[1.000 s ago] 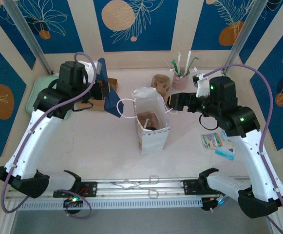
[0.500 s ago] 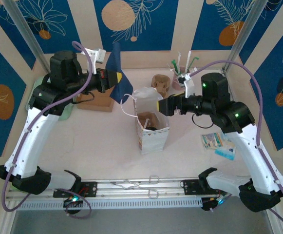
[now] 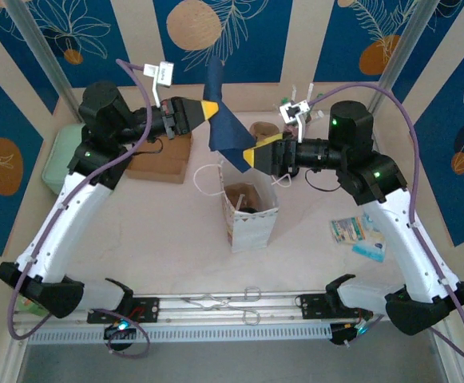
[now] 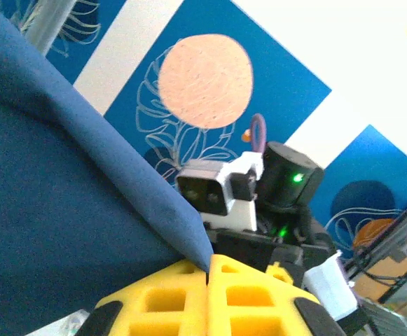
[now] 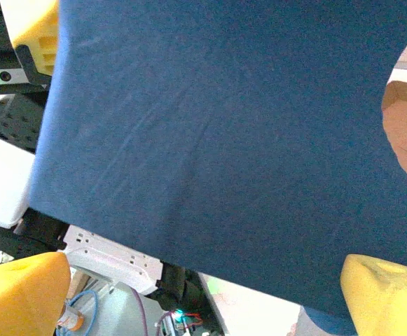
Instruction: Pack the takeout coffee
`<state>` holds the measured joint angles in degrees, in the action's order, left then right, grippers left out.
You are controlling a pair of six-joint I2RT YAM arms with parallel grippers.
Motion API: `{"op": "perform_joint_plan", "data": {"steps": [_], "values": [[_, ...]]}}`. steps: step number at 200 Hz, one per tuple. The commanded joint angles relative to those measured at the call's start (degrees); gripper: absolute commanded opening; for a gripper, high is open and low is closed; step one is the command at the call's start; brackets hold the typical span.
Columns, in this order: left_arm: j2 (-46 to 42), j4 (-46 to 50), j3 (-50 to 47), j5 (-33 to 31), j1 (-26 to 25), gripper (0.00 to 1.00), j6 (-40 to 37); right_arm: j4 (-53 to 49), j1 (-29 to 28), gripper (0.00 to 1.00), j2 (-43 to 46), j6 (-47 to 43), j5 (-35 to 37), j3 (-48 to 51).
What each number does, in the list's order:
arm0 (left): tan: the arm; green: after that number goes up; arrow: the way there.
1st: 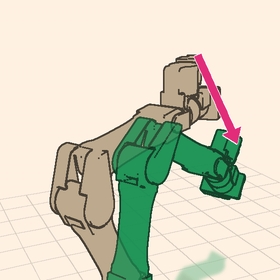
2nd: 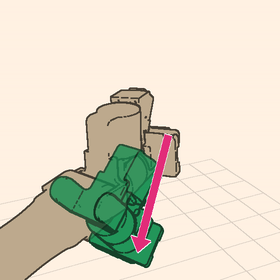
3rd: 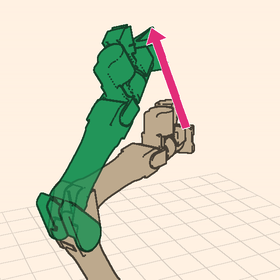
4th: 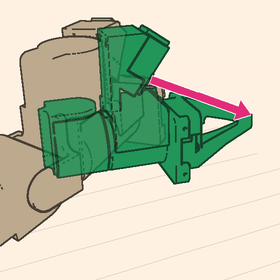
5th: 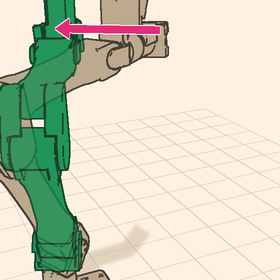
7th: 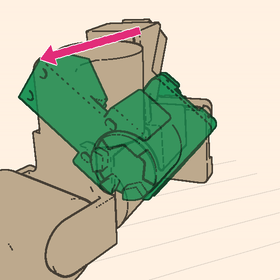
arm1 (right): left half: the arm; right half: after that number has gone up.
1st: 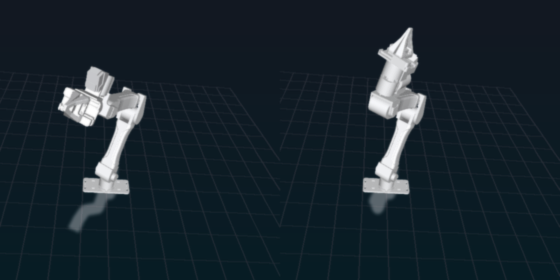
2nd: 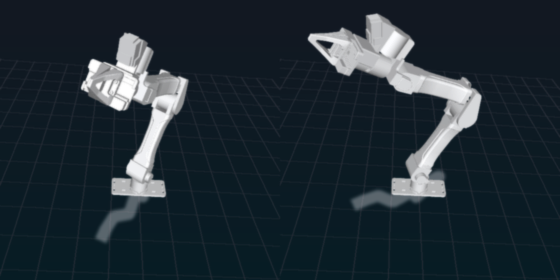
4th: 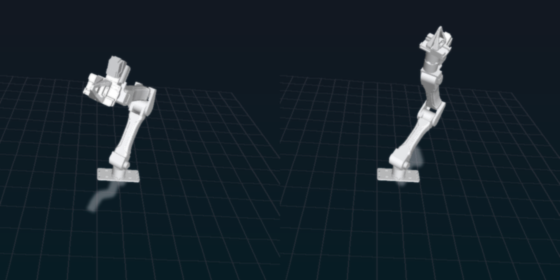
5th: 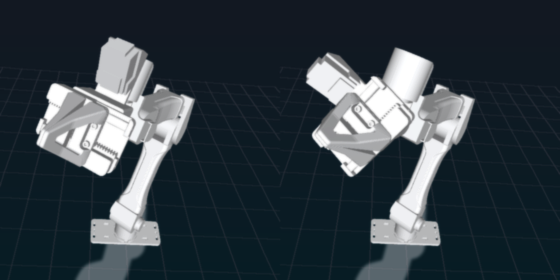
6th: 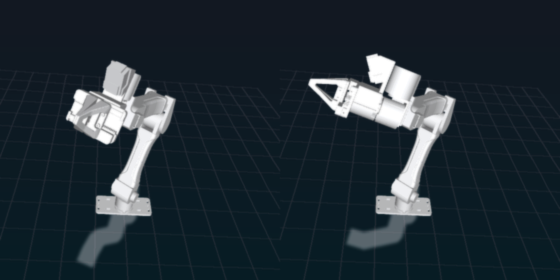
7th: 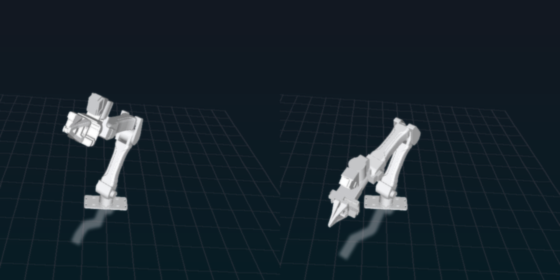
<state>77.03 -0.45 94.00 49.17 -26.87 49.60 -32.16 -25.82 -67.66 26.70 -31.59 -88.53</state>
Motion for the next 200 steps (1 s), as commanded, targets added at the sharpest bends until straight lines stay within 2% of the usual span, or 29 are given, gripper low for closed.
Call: {"op": "perform_joint_plan", "data": {"steps": [1, 36, 65, 127, 141, 166, 200], "values": [[1.8, -16.1, -3.0, 4.0, -0.2, 0.0, 10.4, 2.9, 0.6, 0.99, -1.3, 1.6, -1.5, 0.6], [3.3, -21.3, -4.3, 4.6, -1.7, 0.0, 13.8, 3.5, 1.0, 0.99, -2.0, 1.3, 0.1, 0.6], [4.5, -23.9, -4.3, 4.6, -3.3, 0.0, 15.3, 5.6, 1.2, 0.99, -2.6, 1.4, -1.5, 0.6], [7.7, -37.8, -6.3, 4.6, -6.7, 0.0, 25.2, 11.5, 1.0, 0.99, -4.1, 3.0, -4.9, 1.5], [8.3, -39.6, -7.0, 4.3, -6.9, 0.0, 26.5, 12.5, 1.0, 0.9, -3.8, 3.2, -5.3, 1.7], [8.3, -40.4, -7.8, 4.4, -7.0, 0.0, 26.6, 12.7, 1.0, 0.64, -2.7, 3.3, -5.2, 1.9], [6.8, -33.8, -7.7, 4.8, -6.8, 0.01, 21.5, 10.7, 1.0, 0.36, 0.0, 2.1, -2.7, 3.4]]}}
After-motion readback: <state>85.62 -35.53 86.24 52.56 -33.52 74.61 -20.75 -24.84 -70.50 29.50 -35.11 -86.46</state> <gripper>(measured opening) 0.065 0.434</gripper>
